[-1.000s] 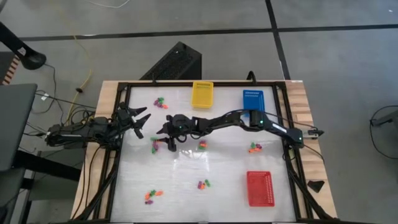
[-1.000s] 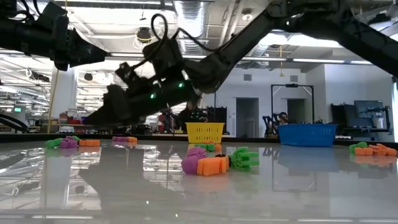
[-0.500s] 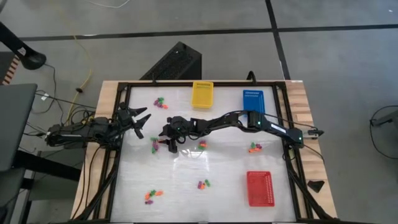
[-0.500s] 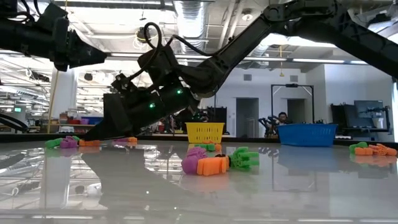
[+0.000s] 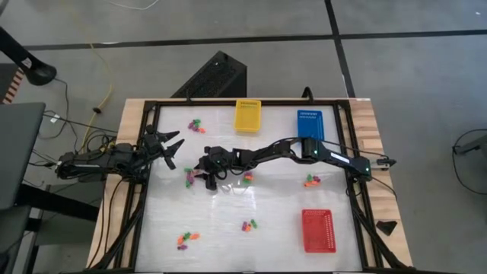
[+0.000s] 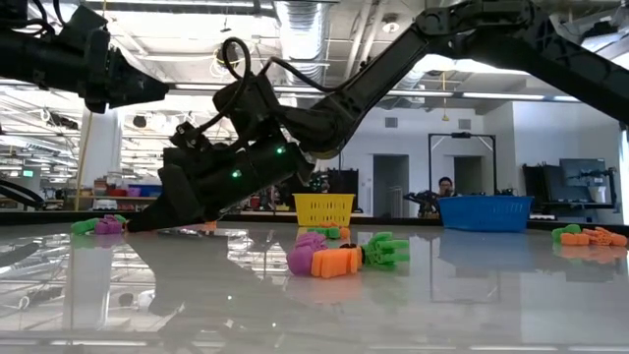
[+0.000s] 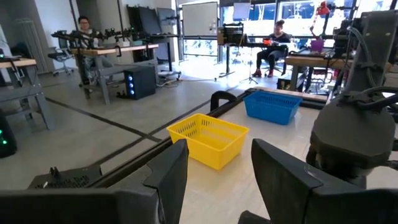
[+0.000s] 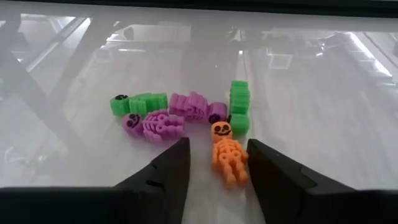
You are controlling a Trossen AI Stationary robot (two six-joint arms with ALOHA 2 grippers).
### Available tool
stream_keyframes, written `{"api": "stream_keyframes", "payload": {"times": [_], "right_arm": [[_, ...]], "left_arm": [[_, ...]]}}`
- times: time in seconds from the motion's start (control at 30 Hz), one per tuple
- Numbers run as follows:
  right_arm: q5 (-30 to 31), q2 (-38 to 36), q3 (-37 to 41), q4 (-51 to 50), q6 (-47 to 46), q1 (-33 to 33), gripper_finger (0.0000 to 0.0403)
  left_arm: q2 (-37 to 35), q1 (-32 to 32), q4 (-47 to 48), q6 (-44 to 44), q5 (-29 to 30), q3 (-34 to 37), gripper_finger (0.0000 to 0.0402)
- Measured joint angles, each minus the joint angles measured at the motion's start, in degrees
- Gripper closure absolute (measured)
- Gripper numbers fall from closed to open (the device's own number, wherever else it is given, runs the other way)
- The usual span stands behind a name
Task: Sort Halloween decoration
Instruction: Put the orange skeleton toy into the yellow bin
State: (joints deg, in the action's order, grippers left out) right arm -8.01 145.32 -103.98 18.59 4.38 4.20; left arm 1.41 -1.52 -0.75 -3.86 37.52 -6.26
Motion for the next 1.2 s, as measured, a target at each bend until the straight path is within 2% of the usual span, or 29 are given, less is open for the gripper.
{"api": "stream_keyframes", "payload": {"times": [0.23,0.37,0.53,0.73,1.07,1.2], "right_arm": [[0.37,0.02,0.00,-0.03,0.14,0.18,0.0298],[0.39,-0.86,0.05,-1.56,0.45,0.18,0.0321],[0.60,-5.15,0.23,-9.39,3.28,0.78,0.0322],[0.84,-13.58,0.20,-22.22,7.42,2.72,0.0322],[13.18,-25.47,0.09,-43.12,7.94,11.71,0.0322],[13.99,-26.12,0.11,-48.89,5.56,16.64,0.0321]], "left_arm": [[0.00,0.00,0.00,0.02,-0.02,0.00,0.0233],[0.00,0.00,0.01,0.11,-0.02,0.00,0.0233],[0.00,-0.01,0.15,0.21,-0.09,0.00,0.0233],[0.00,0.00,0.17,0.66,-0.07,0.00,0.0233],[0.00,0.00,0.11,1.55,-0.08,0.02,0.0233],[0.00,0.00,0.11,1.60,0.26,0.02,0.0233]]}}
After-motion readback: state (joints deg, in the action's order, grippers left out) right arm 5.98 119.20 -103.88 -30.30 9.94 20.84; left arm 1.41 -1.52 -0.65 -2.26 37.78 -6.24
